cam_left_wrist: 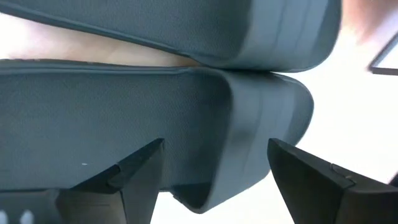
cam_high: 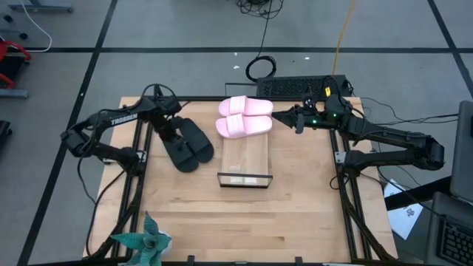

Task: Pick and place slides into the shelf
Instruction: Put the left black slide on the shelf

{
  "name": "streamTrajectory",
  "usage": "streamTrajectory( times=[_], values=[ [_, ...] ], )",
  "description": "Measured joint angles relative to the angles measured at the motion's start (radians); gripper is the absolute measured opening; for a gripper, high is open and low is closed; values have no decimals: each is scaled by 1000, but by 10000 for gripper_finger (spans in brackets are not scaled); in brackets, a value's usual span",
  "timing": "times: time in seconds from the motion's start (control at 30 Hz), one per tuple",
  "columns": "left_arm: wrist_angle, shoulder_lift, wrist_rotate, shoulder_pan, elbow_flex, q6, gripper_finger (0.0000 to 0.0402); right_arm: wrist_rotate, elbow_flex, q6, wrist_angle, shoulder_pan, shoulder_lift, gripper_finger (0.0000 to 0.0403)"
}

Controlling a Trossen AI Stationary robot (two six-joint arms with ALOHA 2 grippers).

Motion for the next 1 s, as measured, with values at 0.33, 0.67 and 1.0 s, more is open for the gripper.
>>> streamTrajectory(
  times=[0.33,0.67,1.0],
  values=[
    [2,41,2,-2,0,15,285,2,0,-2,0,0,0,54],
    [7,46,40,-29,0,18,284,1,0,-3,0,0,0,54],
    [59,46,46,-49,-59,-21,284,-2,0,-3,0,0,0,54]
  ],
)
